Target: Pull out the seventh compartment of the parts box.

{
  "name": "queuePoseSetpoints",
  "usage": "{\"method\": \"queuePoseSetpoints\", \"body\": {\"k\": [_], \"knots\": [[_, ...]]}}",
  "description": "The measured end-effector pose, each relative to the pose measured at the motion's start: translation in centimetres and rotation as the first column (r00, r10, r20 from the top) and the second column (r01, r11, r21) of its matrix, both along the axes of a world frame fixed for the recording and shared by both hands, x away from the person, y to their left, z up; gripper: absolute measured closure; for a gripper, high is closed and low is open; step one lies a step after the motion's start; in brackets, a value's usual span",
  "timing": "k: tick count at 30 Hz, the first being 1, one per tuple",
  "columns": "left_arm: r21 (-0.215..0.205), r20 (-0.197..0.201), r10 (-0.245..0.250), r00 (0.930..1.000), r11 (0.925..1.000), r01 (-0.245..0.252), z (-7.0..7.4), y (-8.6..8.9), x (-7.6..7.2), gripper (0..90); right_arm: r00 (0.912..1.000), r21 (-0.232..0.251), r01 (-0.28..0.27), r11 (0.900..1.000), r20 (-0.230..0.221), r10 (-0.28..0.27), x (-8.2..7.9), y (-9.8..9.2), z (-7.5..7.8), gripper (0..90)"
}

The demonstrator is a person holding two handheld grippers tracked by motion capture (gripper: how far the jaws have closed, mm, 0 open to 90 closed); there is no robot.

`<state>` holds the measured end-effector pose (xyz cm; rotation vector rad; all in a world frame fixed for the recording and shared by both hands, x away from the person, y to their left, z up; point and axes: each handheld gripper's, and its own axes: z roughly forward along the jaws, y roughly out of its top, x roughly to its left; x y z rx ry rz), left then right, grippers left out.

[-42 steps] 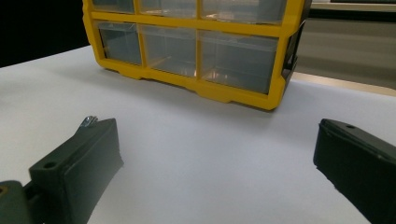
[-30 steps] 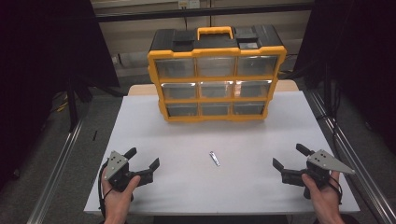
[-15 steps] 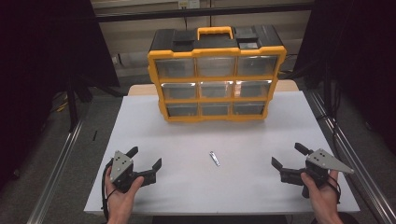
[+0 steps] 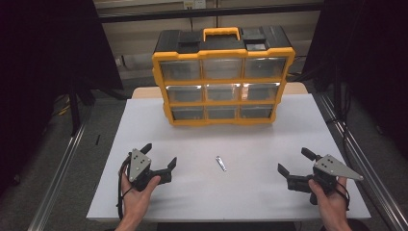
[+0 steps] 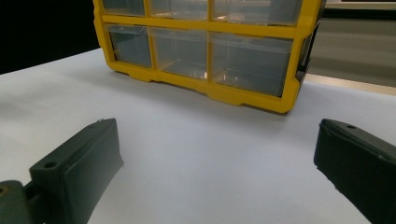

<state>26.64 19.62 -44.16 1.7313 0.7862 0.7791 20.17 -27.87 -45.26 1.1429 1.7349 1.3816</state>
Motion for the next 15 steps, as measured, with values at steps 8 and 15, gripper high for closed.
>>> {"method": "queuePoseSetpoints", "body": {"k": [8, 15], "knots": [[0.056, 0.095, -0.035, 0.9948, 0.9980, 0.030, 0.1, -1.7, 0.6, 5.5, 0.9999, -0.015, -0.002, 1.000, -0.012, 0.002, 0.1, 0.1, -0.1, 0.5], [0.115, 0.163, -0.016, 0.9865, 0.9934, -0.002, -0.2, -2.5, 1.9, 5.1, 1.0000, -0.019, -0.003, 1.000, -0.005, 0.003, 0.1, 0.1, -0.1, 0.5]]}}
